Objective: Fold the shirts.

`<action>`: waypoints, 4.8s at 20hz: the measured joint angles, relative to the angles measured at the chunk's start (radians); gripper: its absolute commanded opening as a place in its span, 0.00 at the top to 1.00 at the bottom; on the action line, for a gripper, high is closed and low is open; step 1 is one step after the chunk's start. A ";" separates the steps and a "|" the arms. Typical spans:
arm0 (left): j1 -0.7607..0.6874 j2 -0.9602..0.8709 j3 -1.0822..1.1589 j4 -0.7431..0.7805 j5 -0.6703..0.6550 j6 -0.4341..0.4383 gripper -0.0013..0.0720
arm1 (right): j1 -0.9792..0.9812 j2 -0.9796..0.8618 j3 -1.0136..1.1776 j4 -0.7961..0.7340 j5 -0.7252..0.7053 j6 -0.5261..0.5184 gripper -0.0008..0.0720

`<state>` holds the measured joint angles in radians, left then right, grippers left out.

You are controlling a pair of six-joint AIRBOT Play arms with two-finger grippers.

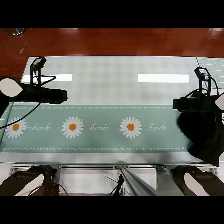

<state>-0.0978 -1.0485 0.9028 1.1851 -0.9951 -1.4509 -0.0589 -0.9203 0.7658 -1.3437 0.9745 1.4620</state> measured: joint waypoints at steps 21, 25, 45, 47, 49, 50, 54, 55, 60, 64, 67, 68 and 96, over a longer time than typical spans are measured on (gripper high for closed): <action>-0.001 -0.001 0.000 0.000 0.011 0.000 0.94 | 0.000 0.000 0.000 0.007 -0.095 0.016 0.93; -0.002 -0.006 0.002 -0.010 0.039 -0.017 0.02 | 0.000 0.000 0.001 0.015 -0.166 0.054 0.12; -0.051 0.392 -0.291 -0.093 -0.119 0.007 0.02 | -0.557 0.013 -0.109 -0.389 0.059 0.255 0.13; -0.051 0.349 -0.301 -0.093 -0.103 0.007 0.02 | -0.581 -0.079 -0.114 -0.328 0.051 0.202 0.18; -0.051 0.299 -0.306 -0.093 -0.096 0.007 0.02 | -0.593 -0.150 -0.117 -0.271 0.043 0.158 0.87; -0.051 0.274 -0.307 -0.093 -0.093 0.007 0.02 | -0.597 -0.173 -0.116 -0.242 0.040 0.135 0.95; -0.051 0.208 -0.293 -0.093 -0.086 0.007 0.02 | -0.603 -0.156 -0.035 -0.009 0.027 -0.008 0.95; -0.051 0.200 -0.279 -0.093 -0.086 0.007 0.02 | -0.604 -0.134 0.005 0.053 0.020 -0.035 0.95; -0.048 0.186 -0.166 -0.089 -0.111 0.028 0.02 | -0.542 -0.009 0.300 0.298 0.015 -0.135 0.95; -0.010 0.184 -0.055 -0.053 -0.192 0.061 0.02 | -0.412 0.052 0.566 0.351 0.053 -0.161 0.95; 0.021 0.187 -0.012 -0.041 -0.232 0.068 0.02 | -0.301 0.069 0.757 0.345 0.109 -0.168 0.95; 0.032 0.187 -0.005 -0.039 -0.235 0.067 0.02 | -0.263 0.072 0.814 0.340 0.131 -0.169 0.95; 0.104 0.130 -0.025 -0.047 -0.310 -0.019 0.02 | 0.299 -0.311 0.460 0.309 0.222 -0.074 0.14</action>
<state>0.0063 -0.9188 0.8780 1.1381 -1.3052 -1.4704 0.2401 -1.2312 1.2263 -1.0351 1.1965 1.3876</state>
